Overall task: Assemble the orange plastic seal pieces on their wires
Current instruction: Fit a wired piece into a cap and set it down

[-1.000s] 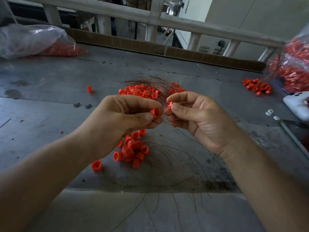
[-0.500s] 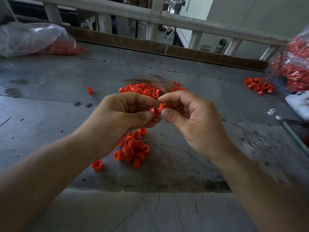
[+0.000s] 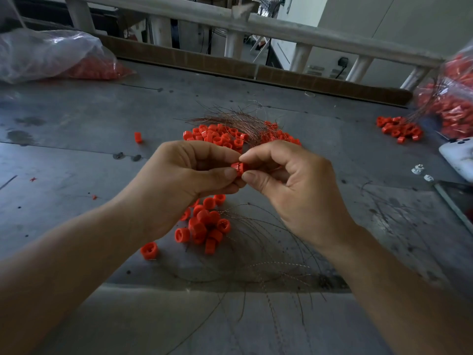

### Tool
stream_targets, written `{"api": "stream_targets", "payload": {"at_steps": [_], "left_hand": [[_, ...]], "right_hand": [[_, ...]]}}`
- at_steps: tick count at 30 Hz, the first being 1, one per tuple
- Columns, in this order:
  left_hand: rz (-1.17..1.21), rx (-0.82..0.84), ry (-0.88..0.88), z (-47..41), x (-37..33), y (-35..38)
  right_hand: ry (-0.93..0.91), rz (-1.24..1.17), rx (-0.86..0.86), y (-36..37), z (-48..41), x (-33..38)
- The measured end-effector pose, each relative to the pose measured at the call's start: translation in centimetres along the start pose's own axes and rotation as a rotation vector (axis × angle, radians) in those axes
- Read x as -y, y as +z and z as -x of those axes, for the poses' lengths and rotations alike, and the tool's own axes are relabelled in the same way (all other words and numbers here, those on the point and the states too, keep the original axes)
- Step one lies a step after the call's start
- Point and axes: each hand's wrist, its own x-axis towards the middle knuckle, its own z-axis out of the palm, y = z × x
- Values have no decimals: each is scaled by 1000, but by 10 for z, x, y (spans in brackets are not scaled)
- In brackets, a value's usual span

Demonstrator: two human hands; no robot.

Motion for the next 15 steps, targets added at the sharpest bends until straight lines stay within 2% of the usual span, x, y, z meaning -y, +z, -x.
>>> {"api": "stream_targets", "payload": {"at_steps": [7, 15], "left_hand": [[-57, -29, -3, 1, 0, 0], [3, 17, -49, 4, -1, 1]], "right_hand": [[0, 1, -16, 1, 0, 1], [3, -71, -34, -1, 2, 3]]}}
